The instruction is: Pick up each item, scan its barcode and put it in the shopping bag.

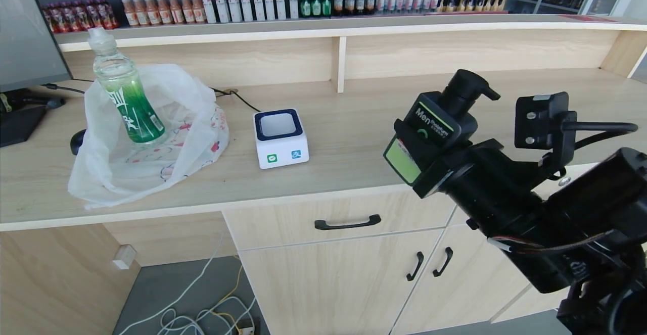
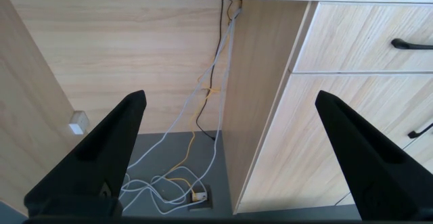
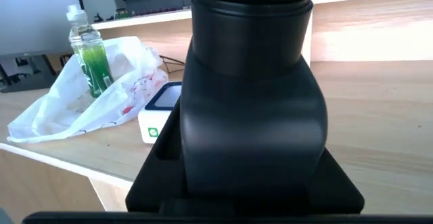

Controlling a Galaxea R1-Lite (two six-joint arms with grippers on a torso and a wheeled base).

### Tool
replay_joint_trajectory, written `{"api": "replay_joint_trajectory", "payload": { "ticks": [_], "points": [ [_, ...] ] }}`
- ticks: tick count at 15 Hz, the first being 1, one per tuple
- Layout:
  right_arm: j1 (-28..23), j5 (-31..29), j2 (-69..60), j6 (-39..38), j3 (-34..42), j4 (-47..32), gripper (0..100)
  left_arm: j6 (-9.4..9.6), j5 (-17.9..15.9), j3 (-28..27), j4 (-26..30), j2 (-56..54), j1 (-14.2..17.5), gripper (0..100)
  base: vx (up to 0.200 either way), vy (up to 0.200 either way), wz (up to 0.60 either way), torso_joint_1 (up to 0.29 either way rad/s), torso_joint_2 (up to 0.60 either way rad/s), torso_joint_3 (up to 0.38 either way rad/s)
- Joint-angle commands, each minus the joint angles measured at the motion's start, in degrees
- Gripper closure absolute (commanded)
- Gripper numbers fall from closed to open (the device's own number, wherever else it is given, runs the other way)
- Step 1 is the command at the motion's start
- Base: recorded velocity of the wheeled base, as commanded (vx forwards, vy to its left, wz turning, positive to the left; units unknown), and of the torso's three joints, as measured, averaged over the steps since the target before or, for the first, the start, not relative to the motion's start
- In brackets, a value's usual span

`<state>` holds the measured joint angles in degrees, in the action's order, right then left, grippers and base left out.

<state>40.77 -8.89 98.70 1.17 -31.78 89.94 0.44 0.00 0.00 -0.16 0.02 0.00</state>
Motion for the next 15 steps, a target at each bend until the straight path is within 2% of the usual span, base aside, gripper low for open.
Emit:
{"api": "replay_joint_trajectory", "payload": {
  "ticks": [1, 3, 5, 7, 9, 12, 15],
  "points": [
    [3.18, 0.01, -7.11, 2.17, 7.17, 0.06, 100, 0.0, 0.0, 0.0, -0.02, -0.02, 0.0, 0, 0.0, 0.0, 0.0, 0.0, 0.0, 0.0],
    [7.66, 0.01, -11.51, 5.86, 15.7, 0.06, 100, 0.09, 0.0, 0.0, -0.02, -0.02, 0.0, 0, 0.0, 0.0, 0.0, 0.0, 0.0, 0.0],
    [8.54, 0.01, -14.5, 10.69, 21.85, 0.06, 100, 0.0, 0.0, 0.0, -0.02, -0.02, 0.0, 0, 0.0, 0.0, 0.0, 0.0, 0.0, 0.0],
    [9.68, 0.01, -15.9, 14.03, 24.66, 0.06, 100, 0.0, 0.0, 0.0, -0.02, -0.02, 0.0, 0, 0.0, 0.0, 0.0, 0.0, 0.0, 0.0],
    [11.18, 0.19, -15.81, 17.99, 24.31, 0.06, 100, 0.0, 0.0, 0.0, -0.02, -0.02, 0.0, 0, 0.0, 0.0, 0.0, 0.0, 0.0, 0.0],
    [18.74, 0.01, -12.56, 27.04, 23.69, 0.06, 100, 0.0, 0.0, 0.0, -0.02, -0.02, 0.0, 0, 0.0, 0.0, 0.0, 0.0, 0.0, 0.0],
    [22.52, 0.27, -10.36, 34.86, 22.82, 0.06, 100, 0.0, 0.0, 0.0, -0.02, -0.02, 0.0, 0, 0.0, 0.0, 0.0, 0.0, 0.0, 0.0]
  ]
}}
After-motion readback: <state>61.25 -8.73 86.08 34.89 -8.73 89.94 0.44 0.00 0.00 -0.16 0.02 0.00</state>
